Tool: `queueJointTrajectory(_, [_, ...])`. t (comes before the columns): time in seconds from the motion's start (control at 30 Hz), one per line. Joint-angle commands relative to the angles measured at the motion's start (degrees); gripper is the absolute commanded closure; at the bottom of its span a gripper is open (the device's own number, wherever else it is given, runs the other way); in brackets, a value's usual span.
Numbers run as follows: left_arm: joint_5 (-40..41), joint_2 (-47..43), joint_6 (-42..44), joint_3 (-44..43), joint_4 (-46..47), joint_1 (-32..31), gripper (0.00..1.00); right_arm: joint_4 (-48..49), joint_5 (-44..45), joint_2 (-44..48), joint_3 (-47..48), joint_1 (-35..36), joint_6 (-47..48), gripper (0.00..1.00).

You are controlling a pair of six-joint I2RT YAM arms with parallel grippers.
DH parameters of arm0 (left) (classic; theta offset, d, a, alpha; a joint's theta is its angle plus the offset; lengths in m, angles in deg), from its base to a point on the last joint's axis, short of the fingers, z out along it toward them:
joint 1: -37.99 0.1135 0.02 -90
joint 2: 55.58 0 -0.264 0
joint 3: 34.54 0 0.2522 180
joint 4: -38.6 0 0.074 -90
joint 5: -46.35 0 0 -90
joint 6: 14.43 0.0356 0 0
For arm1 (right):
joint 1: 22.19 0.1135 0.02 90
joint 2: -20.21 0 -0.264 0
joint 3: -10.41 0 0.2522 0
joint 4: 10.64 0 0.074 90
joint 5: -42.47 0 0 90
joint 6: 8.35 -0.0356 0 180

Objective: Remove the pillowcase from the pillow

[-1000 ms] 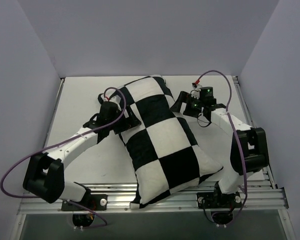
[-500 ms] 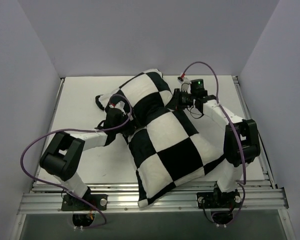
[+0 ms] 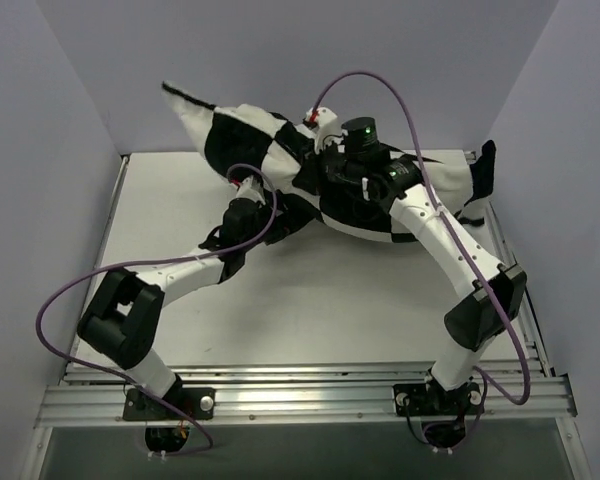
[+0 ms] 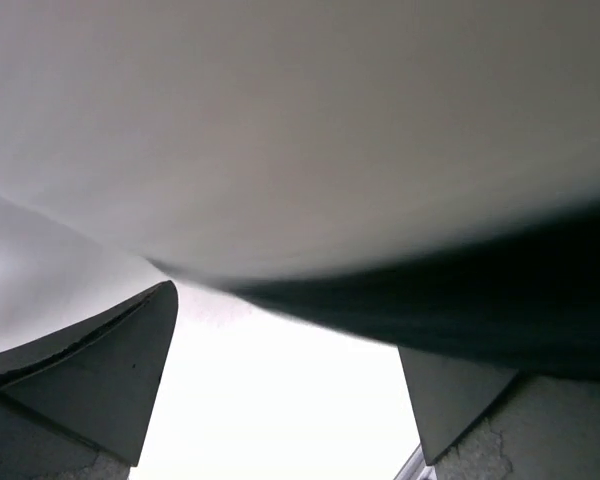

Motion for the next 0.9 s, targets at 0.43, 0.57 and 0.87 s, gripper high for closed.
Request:
queueJointTrajectory(0.43, [15.5,-69.1,4.0,18.4,-50.8,-7.2,0.06,0.9,20.8,25.5,-34.0,11.3,-14.1,0.26])
queueJointTrajectory(0.57, [22.4,-63.7,10.1,9.5,-56.0,-7.1,0.06,-1.5,33.8,29.9,-37.8,11.0,-21.6,0.19])
queueJointTrajectory(0.87, [20.5,-26.8,28.7,-12.7,-50.4,-2.3,0.06,-0.5,42.8,37.5,-51.9,7.8,-31.6,0.13])
